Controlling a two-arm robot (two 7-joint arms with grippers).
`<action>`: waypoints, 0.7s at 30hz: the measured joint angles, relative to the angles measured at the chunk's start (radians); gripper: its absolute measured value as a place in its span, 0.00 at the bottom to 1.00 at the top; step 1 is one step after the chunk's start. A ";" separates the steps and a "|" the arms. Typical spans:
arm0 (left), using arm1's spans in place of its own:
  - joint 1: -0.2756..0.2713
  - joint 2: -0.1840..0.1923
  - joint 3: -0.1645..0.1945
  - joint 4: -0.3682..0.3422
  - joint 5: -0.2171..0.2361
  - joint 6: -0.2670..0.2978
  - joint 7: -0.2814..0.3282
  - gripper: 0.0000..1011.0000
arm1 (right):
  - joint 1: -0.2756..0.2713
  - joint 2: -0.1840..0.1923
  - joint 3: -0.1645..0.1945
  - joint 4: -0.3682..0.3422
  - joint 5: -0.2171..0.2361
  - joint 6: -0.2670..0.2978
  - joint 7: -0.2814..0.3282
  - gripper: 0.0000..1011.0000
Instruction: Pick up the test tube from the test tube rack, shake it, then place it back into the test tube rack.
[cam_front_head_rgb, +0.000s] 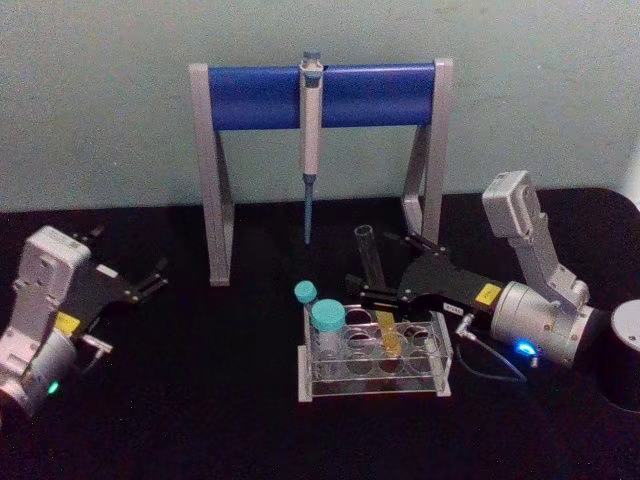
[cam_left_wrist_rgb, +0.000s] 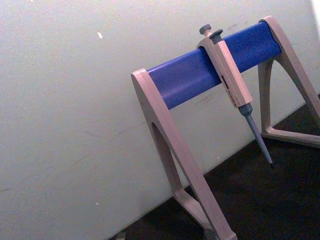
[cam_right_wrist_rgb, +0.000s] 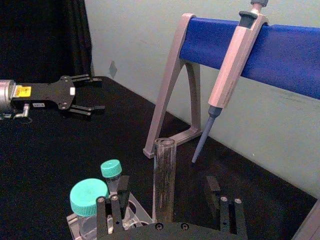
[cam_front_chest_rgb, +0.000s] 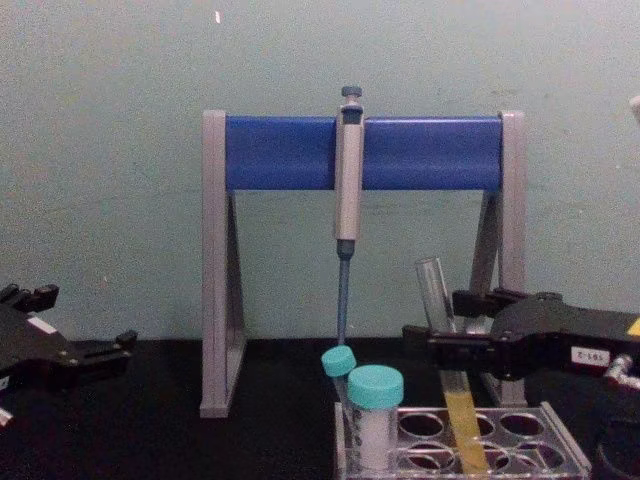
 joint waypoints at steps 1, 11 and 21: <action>0.000 0.000 0.000 0.000 0.000 0.000 0.000 0.99 | 0.000 0.000 0.000 0.000 0.000 0.000 0.000 0.95; 0.000 0.000 0.000 0.000 0.000 0.000 0.000 0.99 | 0.000 0.000 0.000 -0.001 0.001 0.000 0.000 0.71; 0.000 0.000 0.000 0.000 0.000 0.000 0.000 0.99 | 0.000 0.000 0.000 -0.001 0.001 0.000 0.000 0.37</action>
